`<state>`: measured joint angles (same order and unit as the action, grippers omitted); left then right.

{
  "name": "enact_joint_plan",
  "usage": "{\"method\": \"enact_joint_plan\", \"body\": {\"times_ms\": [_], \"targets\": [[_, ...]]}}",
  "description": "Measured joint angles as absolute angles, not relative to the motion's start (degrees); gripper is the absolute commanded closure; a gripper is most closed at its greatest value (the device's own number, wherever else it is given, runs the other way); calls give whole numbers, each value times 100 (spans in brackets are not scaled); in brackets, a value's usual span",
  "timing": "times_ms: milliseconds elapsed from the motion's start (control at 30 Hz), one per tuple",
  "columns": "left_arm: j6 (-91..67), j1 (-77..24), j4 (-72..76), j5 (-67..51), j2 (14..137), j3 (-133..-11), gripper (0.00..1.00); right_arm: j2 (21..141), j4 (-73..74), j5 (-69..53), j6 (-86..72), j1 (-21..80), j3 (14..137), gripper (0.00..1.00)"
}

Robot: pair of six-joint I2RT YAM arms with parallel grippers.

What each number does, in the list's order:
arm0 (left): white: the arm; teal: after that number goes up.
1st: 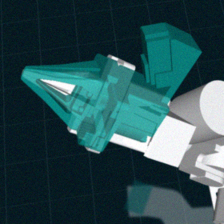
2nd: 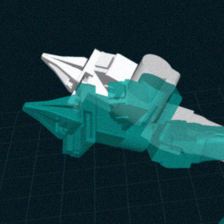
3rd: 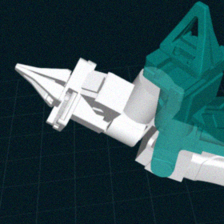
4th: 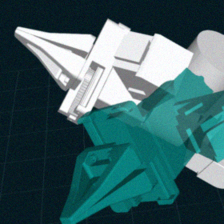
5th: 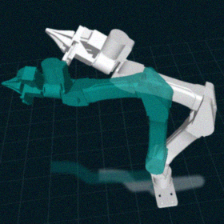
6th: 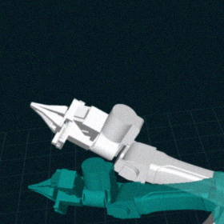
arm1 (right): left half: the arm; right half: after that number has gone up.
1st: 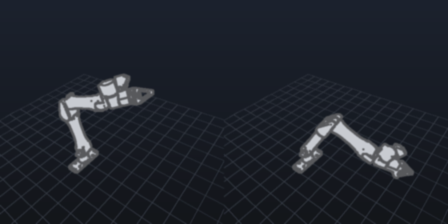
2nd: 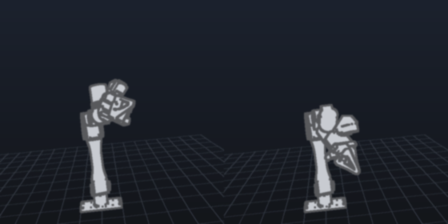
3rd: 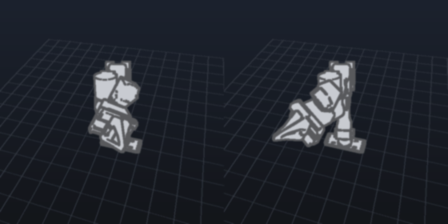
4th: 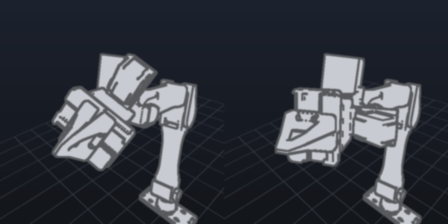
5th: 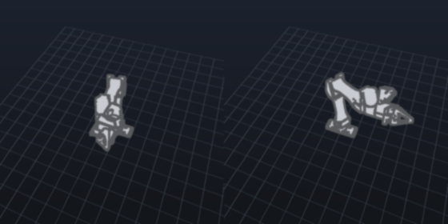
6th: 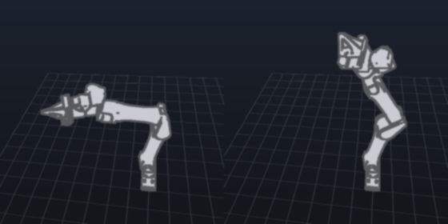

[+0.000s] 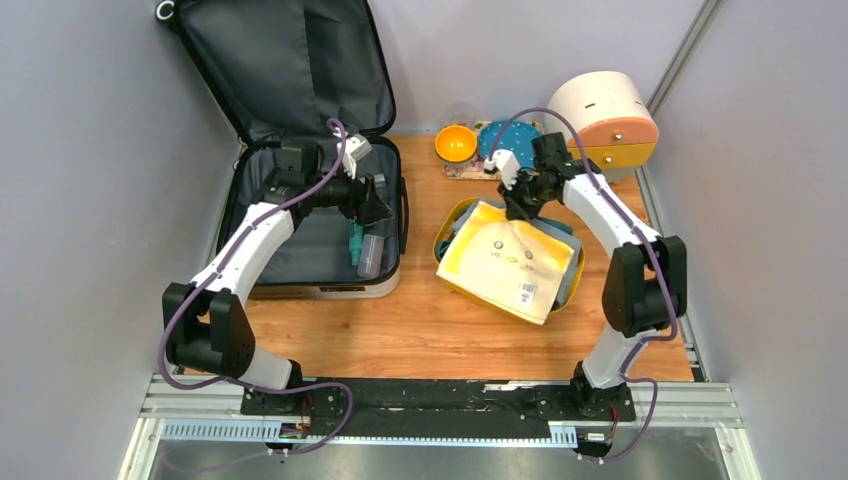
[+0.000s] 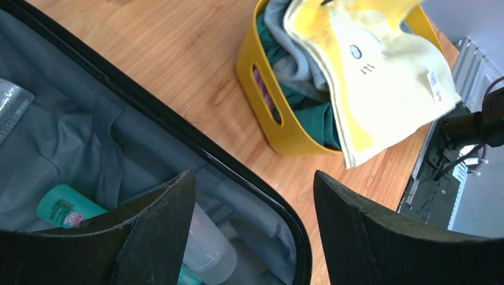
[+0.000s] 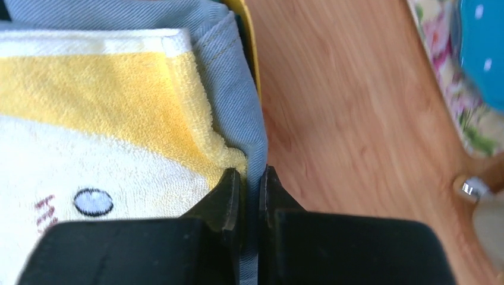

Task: Open, take out, and arrange the luggage

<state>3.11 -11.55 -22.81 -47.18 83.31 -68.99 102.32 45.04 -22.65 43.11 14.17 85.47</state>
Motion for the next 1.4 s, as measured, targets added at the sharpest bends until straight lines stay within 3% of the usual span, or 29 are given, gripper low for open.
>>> {"method": "enact_joint_plan", "body": {"times_ms": [300, 700, 733, 767, 867, 933, 967, 1133, 1400], "targets": [[-82, -1155, -1780, -5059, 8860, -7006, 21, 9111, 4928, -2049, 4193, -563, 7456, 100], [-443, -1155, -1389, -5293, 9341, -7367, 22, 8702, 5046, -1382, 5188, -3605, 7094, 99], [-451, -1157, -1385, -5301, 9345, -7367, 22, 8726, 5057, -1286, 5196, -3701, 7122, 91], [-462, -1155, -1385, -5304, 9347, -7367, 22, 8783, 5083, -1160, 5192, -3798, 7194, 68], [-462, -1157, -1387, -5304, 9351, -7367, 22, 8941, 5155, -882, 5162, -3872, 7432, 45], [-460, -1157, -1396, -5301, 9351, -7367, 22, 8993, 5323, -801, 5118, -3857, 7699, 39], [-451, -1160, -1402, -5299, 9351, -7367, 22, 8993, 5439, -792, 5078, -3822, 7872, 31], [-386, -1160, -1481, -5282, 9351, -7367, 22, 8779, 5769, -945, 4888, -3284, 8525, 26], [-320, -1160, -1544, -5238, 9349, -7367, 22, 7992, 5621, -1282, 4383, -913, 8121, 25]]}}
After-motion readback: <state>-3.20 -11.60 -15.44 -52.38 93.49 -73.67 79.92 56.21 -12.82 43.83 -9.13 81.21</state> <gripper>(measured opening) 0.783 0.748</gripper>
